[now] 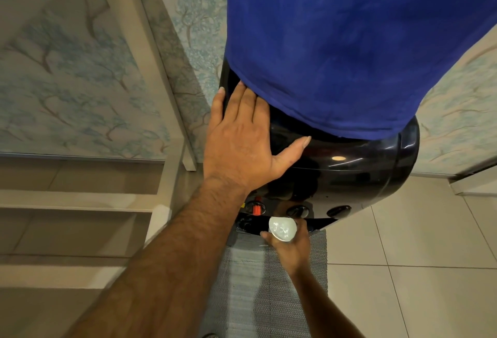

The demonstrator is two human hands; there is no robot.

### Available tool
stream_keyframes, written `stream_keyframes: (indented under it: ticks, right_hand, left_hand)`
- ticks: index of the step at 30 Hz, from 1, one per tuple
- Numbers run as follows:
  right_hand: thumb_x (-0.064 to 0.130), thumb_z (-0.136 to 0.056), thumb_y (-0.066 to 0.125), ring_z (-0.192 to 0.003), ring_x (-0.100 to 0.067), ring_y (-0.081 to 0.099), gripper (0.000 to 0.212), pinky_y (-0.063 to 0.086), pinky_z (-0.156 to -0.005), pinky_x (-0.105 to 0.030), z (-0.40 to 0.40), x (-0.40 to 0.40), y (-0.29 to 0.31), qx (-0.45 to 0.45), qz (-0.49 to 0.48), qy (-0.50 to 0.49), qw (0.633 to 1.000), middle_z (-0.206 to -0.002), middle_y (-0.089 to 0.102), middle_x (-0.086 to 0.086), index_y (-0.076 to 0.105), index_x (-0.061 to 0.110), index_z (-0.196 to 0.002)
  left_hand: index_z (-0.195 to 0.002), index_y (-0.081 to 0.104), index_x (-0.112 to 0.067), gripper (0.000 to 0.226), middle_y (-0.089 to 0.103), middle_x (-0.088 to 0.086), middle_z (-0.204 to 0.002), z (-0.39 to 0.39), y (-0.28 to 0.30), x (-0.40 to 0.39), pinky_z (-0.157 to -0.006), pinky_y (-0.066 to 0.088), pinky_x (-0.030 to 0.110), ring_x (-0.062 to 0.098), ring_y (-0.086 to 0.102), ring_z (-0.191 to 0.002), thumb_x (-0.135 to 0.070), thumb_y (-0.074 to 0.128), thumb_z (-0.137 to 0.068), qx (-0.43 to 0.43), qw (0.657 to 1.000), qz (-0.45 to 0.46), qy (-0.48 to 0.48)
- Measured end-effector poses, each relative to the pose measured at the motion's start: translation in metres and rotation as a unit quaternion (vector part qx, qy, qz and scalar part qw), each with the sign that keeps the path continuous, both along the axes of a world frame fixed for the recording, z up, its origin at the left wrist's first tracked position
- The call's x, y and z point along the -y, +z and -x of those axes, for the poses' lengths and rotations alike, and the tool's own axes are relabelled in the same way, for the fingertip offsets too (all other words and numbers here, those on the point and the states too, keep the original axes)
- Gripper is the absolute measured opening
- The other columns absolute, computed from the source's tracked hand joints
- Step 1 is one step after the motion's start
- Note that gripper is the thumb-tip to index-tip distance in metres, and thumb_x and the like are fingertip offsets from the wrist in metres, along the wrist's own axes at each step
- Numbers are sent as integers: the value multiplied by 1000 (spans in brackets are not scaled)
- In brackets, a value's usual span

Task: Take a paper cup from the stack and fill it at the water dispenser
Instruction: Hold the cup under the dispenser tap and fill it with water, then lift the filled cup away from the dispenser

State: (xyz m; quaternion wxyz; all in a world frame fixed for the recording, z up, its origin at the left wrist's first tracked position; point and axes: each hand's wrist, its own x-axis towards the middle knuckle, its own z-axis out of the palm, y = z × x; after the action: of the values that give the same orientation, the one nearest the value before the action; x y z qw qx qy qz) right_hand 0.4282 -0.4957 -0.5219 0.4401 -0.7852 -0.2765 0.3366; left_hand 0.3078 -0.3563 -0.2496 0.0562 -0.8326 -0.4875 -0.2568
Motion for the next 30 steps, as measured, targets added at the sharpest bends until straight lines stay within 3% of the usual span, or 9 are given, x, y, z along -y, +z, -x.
stream_keyframes:
  ticks: [4, 9, 14, 18, 24, 28, 30]
  right_hand:
    - [30, -47, 99, -97, -10, 65, 82, 57, -74, -26, 2, 8, 7, -12, -15, -3, 1000, -107, 66, 6, 54, 26, -115]
    - [28, -48, 99, -95, -8, 61, 77, 53, -70, -20, 10, 26, 32, -12, -32, 2, 999, -106, 60, 15, 49, 42, -104]
    - [22, -52, 99, -95, -14, 65, 76, 57, -66, -20, 17, 51, 69, -32, -69, 17, 997, -106, 64, 9, 51, 45, -106]
    - [34, -46, 100, -94, -8, 66, 79, 56, -69, -22, 24, 67, 109, -30, -92, 15, 995, -103, 66, 14, 51, 54, -104]
    - [37, -36, 100, -95, -15, 67, 80, 61, -77, -39, 33, 77, 163, -26, -133, 0, 991, -105, 65, 22, 58, 45, -104]
    - [45, -33, 98, -96, 1, 63, 82, 56, -70, -14, 41, 70, 206, -18, -167, 20, 986, -104, 65, 30, 57, 52, -104]
    - [43, -35, 99, -98, 2, 62, 81, 56, -70, -14, 45, 65, 231, -23, -186, 32, 982, -105, 66, 27, 58, 51, -105]
  left_hand:
    - [-145, 45, -2, 96, 47, 18, -152, 0, -1, 0, -124, 20, 52, 29, 38, -146, -77, 39, -87, 2, 1000, 0, 0]
    - [-146, 44, -3, 96, 46, 18, -154, 1, -1, 1, -124, 20, 52, 30, 37, -147, -78, 40, -86, -1, 1000, 14, -5]
    - [-149, 38, -4, 98, 41, 17, -157, 2, 5, 3, -124, 19, 54, 29, 33, -149, -79, 36, -87, -9, 999, 37, -12]
    - [-155, 28, -5, 100, 32, 17, -162, 3, 9, 5, -126, 12, 54, 28, 23, -153, -80, 29, -89, -27, 998, 62, -17]
    - [-159, 15, -10, 104, 18, 12, -168, 17, 16, 19, -127, 6, 54, 27, 12, -156, -85, 20, -86, -54, 993, 101, -26]
    - [-160, 11, -13, 107, 14, 10, -169, 37, 33, 24, -126, 7, 56, 29, 11, -156, -87, 12, -83, -89, 989, 119, -2]
    - [-160, 9, -13, 108, 13, 10, -169, 49, 48, 23, -126, 8, 56, 29, 9, -156, -88, 8, -81, -106, 987, 122, 13]
